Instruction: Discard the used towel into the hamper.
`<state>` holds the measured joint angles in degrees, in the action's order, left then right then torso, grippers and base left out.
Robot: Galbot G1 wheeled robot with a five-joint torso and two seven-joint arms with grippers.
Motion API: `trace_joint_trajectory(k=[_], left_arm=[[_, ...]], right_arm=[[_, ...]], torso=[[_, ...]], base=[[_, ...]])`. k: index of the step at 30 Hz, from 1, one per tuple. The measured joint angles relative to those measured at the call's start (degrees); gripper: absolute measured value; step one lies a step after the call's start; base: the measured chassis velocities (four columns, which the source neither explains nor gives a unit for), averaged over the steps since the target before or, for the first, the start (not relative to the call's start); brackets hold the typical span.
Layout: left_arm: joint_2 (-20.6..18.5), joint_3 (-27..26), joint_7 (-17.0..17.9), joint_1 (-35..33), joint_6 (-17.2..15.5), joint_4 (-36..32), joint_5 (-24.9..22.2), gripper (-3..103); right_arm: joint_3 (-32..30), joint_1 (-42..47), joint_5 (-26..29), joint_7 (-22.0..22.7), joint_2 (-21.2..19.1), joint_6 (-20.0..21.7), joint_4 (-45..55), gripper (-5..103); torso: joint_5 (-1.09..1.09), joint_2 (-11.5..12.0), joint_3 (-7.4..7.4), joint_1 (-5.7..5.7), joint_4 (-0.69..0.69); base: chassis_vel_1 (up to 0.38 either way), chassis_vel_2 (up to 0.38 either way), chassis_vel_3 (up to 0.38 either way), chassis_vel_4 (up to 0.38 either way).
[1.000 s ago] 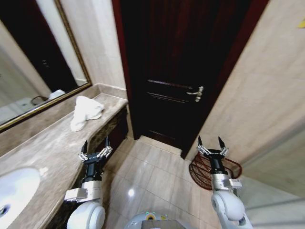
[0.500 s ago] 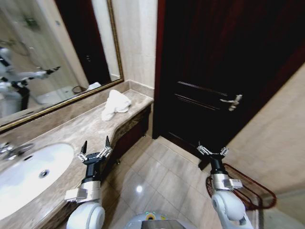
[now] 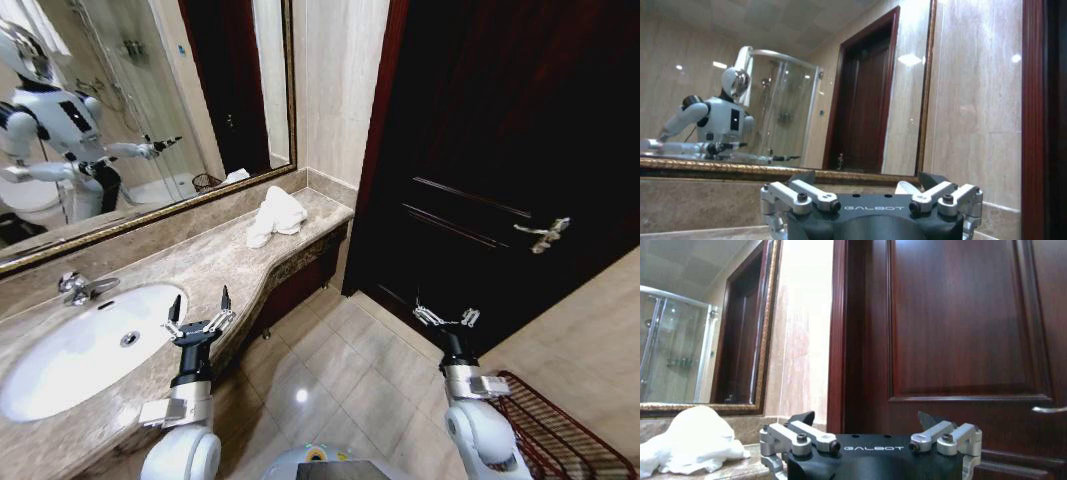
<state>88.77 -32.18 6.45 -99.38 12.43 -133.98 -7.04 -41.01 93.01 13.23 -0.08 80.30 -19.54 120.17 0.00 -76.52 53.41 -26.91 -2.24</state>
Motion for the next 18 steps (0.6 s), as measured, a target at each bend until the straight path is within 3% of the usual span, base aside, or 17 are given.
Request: trace_joint_trajectory(k=[8, 18], left_arm=[[0.05, 0.24, 0.49, 0.05, 0.00, 0.10, 0.58, 100], [0.02, 0.25, 5.18, 0.13, -1.94, 0.24, 2.87, 100]], right_arm=[[0.09, 0.09, -0.10, -0.69, 0.17, -0.66, -0.08, 100], [0.17, 0.08, -0.24, -0.75, 0.27, -1.47, -0.29, 100]], torso=[[0.02, 0.02, 0.02, -0.04, -0.01], [0.00, 0.02, 0.00, 0.00, 0.00]], base=[[-0.136, 0.150, 0.145, -0.141], [-0.068, 0.073, 0.057, -0.071]])
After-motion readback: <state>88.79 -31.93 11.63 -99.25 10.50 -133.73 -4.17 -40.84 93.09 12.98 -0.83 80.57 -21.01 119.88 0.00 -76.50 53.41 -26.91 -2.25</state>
